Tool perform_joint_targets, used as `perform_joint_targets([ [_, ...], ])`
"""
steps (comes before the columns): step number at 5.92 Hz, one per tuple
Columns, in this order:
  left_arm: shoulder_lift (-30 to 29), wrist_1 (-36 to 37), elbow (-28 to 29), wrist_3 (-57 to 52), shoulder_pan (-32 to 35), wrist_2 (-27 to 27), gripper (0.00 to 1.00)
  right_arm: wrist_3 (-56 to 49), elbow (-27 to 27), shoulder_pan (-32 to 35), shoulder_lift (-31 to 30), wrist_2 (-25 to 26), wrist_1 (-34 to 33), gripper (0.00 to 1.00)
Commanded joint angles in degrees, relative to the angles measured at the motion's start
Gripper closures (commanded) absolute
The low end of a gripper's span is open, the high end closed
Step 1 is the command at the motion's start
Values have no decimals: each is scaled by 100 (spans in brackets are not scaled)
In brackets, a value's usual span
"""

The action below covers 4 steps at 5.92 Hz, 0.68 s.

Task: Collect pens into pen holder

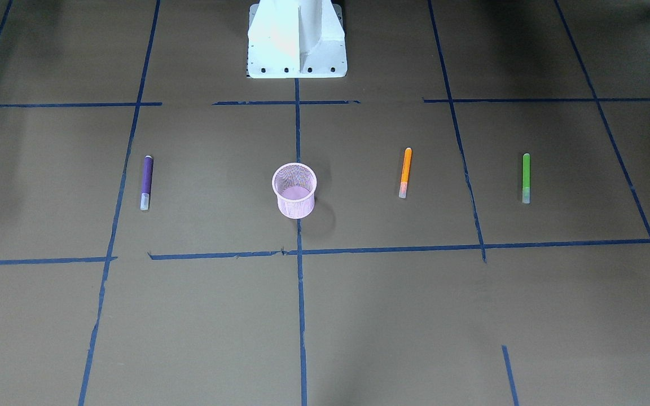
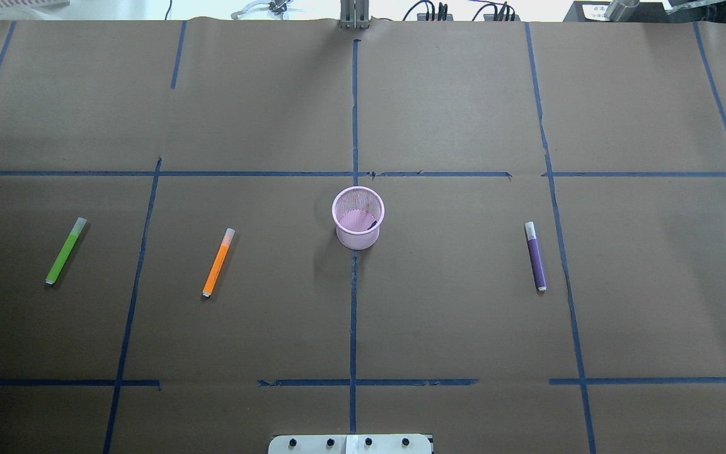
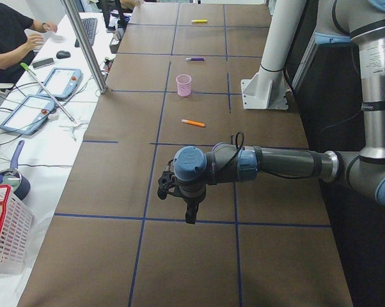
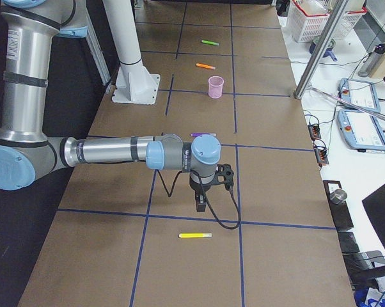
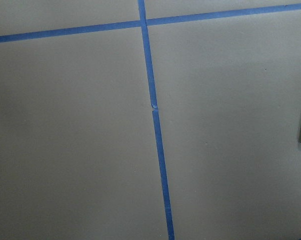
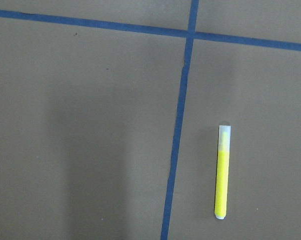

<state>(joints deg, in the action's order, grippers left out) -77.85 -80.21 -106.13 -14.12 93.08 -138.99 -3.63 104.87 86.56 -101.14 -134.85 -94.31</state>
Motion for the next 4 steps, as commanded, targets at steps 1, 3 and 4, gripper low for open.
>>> perform_joint_targets([
  [1, 16, -12, -30, 23, -9, -14, 0, 3, 42, 89, -20, -146, 17, 0],
  [3, 42, -65, -39, 41, -9, 30, 0, 3, 51, 89, -19, -147, 17, 0],
  [4, 51, -83, -13, -11, 0, 39, 0, 3, 43, 89, -19, -147, 17, 0],
])
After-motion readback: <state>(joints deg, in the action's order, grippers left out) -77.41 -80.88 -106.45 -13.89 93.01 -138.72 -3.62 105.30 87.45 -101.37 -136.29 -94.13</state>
